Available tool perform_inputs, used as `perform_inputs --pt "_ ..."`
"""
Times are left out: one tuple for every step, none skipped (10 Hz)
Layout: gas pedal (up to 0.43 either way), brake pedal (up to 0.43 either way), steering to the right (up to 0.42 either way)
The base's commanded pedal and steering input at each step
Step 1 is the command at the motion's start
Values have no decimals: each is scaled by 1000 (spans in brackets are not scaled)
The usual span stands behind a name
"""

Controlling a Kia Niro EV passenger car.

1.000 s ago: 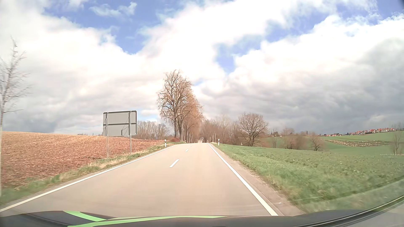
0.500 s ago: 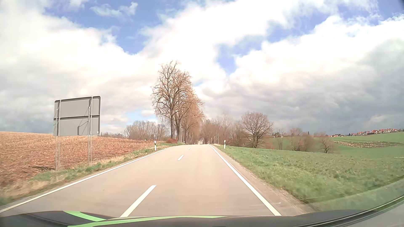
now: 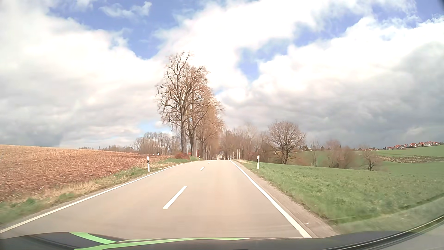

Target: Follow the waypoints while adhering to traffic rules and regulations

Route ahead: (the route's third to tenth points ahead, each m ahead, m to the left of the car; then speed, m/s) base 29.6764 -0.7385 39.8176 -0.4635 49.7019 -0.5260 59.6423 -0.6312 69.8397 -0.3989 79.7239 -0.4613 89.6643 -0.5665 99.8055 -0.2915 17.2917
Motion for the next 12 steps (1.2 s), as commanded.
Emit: perform_inputs --pt "339 0 -1" --pt "331 0 -1" --pt "331 0 -1" --pt "331 0 -1" --pt "331 0 -2" --pt "331 0 -1" --pt "331 0 -1" --pt "331 0 -2" --pt "331 0 -1" --pt "331 0 -1" --pt "319 0 -1" --pt "311 0 -1"
